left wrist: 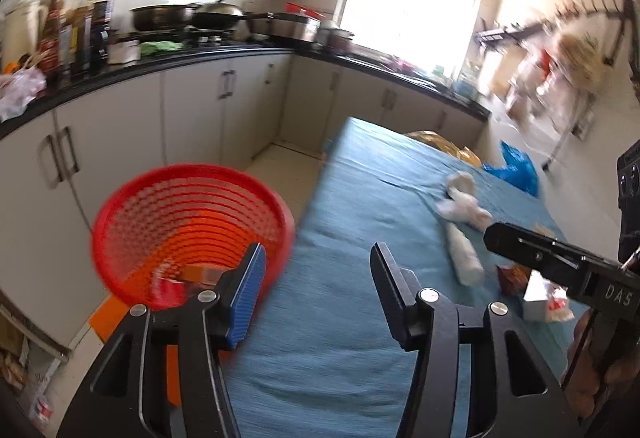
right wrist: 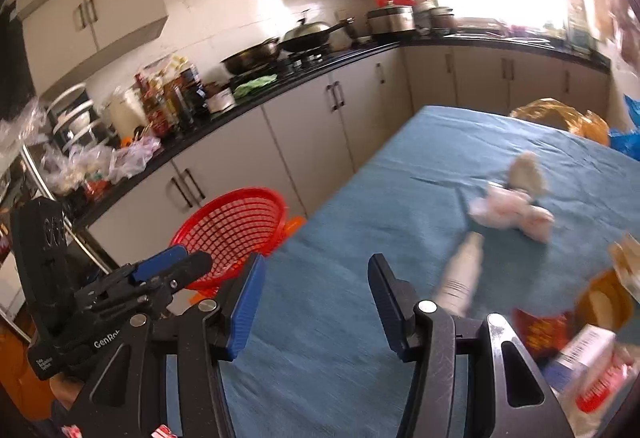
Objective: Collect trash
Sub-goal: 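Grasp the white spray bottle with the left tool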
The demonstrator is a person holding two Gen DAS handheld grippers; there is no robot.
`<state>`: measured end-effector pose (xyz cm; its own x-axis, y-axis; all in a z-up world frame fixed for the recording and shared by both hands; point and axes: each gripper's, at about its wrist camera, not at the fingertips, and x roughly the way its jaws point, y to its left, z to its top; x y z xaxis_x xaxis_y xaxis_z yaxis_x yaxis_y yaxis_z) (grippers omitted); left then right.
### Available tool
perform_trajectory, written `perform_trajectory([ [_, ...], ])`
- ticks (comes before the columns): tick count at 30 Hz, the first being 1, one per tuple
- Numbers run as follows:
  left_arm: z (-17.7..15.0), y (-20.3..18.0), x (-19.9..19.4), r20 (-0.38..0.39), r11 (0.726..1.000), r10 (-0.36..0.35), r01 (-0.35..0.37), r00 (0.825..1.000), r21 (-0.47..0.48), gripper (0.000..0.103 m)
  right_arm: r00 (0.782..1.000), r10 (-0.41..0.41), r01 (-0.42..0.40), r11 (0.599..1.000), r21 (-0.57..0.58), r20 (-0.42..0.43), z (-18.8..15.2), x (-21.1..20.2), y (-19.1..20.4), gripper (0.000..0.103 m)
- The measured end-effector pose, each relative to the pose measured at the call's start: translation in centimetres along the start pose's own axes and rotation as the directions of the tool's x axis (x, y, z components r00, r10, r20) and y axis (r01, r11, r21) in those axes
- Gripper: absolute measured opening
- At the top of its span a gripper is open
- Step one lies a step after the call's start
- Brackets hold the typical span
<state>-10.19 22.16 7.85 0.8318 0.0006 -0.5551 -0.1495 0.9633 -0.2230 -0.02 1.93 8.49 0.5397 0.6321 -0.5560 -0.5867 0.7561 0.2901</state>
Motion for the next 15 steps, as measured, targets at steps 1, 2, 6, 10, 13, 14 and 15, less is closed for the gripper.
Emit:
perform_trajectory([
  [1, -0.1, -0.9, 0.2, -0.009, 1.000, -0.008, 0.008, 1.000, 0.014, 0.054, 1.000, -0.004, 0.004, 1.000, 0.014, 0.010, -0.1, -0.8, -0.9, 0.058],
  [2, -0.3, -1.8, 0.4, -0.017, 0.999, -0.015, 0.016, 1.000, 0.028, 0.054, 1.000, -0.011, 0.011, 1.000, 0.027, 0.019, -0.3, -1.6, -1.9, 0.058],
  [6, -0.6, -4.9, 0.8, -0.045, 0.996, -0.036, 0.039, 0.998, 0.085, 0.055, 0.997, -0.044, 0.039, 0.996, 0.075, 0.061, -0.4, -4.4, -5.2, 0.058],
  [10, -0.8, -7.3, 1.0, -0.073, 0.990, -0.061, 0.070, 0.995, 0.123, 0.059, 0.990, -0.099, 0.088, 0.990, 0.108, 0.096, 0.0, -6.8, -8.2, 0.058],
  [13, -1.0, -9.2, 1.3, -0.101, 0.984, -0.082, 0.097, 0.991, 0.147, 0.059, 0.985, -0.137, 0.121, 0.983, 0.141, 0.106, -0.2, -8.5, -10.9, 0.058],
  [14, -1.0, -10.0, 1.6, -0.115, 0.982, -0.090, 0.107, 0.989, 0.156, 0.060, 0.983, -0.149, 0.132, 0.980, 0.150, 0.110, -0.2, -8.9, -11.7, 0.058],
  [15, -1.1, -10.5, 1.9, -0.130, 0.979, -0.095, 0.116, 0.987, 0.165, 0.060, 0.979, -0.166, 0.145, 0.975, 0.166, 0.115, -0.4, -9.6, -12.8, 0.058],
])
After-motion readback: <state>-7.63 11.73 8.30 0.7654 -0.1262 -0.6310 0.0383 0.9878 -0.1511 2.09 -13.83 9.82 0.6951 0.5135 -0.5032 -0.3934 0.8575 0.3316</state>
